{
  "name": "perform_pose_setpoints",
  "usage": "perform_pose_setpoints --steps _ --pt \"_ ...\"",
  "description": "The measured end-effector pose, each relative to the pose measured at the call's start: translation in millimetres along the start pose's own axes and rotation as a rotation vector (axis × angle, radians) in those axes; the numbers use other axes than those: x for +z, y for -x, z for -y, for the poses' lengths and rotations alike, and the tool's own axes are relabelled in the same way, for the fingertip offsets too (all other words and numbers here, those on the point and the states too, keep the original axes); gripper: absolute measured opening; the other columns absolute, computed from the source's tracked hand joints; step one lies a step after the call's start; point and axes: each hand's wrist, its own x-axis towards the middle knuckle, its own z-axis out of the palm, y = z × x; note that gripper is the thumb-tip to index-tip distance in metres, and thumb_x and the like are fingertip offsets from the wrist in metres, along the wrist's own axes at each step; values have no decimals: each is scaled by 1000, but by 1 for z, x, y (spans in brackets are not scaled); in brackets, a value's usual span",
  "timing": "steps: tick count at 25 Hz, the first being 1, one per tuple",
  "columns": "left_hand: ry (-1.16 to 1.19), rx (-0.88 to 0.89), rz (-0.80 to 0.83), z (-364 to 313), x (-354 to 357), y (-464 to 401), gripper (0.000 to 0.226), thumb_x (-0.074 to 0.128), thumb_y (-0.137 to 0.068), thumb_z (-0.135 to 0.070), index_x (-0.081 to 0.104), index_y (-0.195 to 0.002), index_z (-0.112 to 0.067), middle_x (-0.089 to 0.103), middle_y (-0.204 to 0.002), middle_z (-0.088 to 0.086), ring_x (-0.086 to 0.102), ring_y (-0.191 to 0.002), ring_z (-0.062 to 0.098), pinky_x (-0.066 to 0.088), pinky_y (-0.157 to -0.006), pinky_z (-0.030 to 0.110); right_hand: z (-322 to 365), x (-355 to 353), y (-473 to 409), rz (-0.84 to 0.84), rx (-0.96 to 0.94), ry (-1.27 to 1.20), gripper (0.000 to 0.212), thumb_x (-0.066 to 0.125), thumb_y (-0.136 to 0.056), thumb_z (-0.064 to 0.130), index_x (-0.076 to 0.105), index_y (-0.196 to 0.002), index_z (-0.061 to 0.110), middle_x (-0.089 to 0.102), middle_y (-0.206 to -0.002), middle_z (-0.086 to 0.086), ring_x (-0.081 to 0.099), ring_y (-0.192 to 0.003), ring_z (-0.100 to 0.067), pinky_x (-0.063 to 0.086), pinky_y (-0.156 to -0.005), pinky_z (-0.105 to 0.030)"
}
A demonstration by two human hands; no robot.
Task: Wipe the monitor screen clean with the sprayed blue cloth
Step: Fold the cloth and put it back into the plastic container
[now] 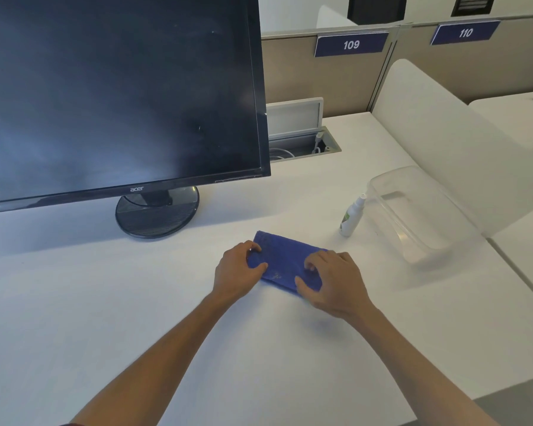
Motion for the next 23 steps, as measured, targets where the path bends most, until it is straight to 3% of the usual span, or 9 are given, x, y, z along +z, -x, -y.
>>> perform_pose_setpoints --steps 2,5,7,10,14,17,20,23 --pt "-85 22 1 1 0 0 30 69 -73 -37 58 -101 -35 57 -98 -19 55 -86 8 43 -69 27 1 2 -13 -76 20 48 24 55 -91 39 65 -99 20 64 -97 7 58 -88 -16 43 -77 -30" --pt "-134 0 24 1 -1 -3 46 69 -73 -40 51 -115 -33 50 -102 -14 52 -88 10 40 -67 27 -11 7 -29 197 169 140 44 45 -98 44 52 -133 18 57 -130 0 53 -118 -22 42 -92 -36" --pt "-119 -27 49 1 -2 -4 54 69 -72 -39 48 -122 -31 53 -103 -12 53 -89 11 40 -67 28 -21 8 -35 359 231 123 54 44 -93 59 51 -133 23 58 -122 3 54 -112 -21 41 -87 -35" --pt "-77 -26 64 1 -2 -7 54 70 -73 -35 48 -123 -30 59 -103 -10 58 -90 14 46 -70 31 -29 1 -36 413 277 -80 50 54 -78 72 57 -107 32 52 -98 14 56 -91 -13 42 -74 -31" --pt "-7 33 2 3 6 -5 55 70 -77 -34 48 -127 -28 59 -112 -8 58 -100 16 49 -82 34 -27 -13 -19 392 297 -381 24 61 -86 53 50 -93 32 62 -87 11 60 -80 -14 50 -74 -34" --pt "-25 75 -67 8 14 -4 54 62 -88 -38 44 -136 -22 52 -137 -3 47 -125 18 37 -103 38 -22 -39 -11 333 318 -542 17 62 -90 42 51 -99 32 70 -84 3 66 -76 -14 55 -74 -36" --pt "-251 131 -44 15 19 -6 56 48 -96 -41 35 -145 -19 32 -155 2 24 -143 21 19 -115 41 -29 -84 -9 223 268 -595 19 64 -90 38 52 -105 37 71 -89 12 67 -82 -3 54 -71 -20" --pt "-413 194 53 13 33 -5 61 34 -98 -49 21 -151 -22 10 -162 -1 3 -148 16 3 -119 45 -51 -140 -12 14 243 -586 26 68 -87 31 52 -103 43 72 -82 17 67 -76 0 49 -63 -9"
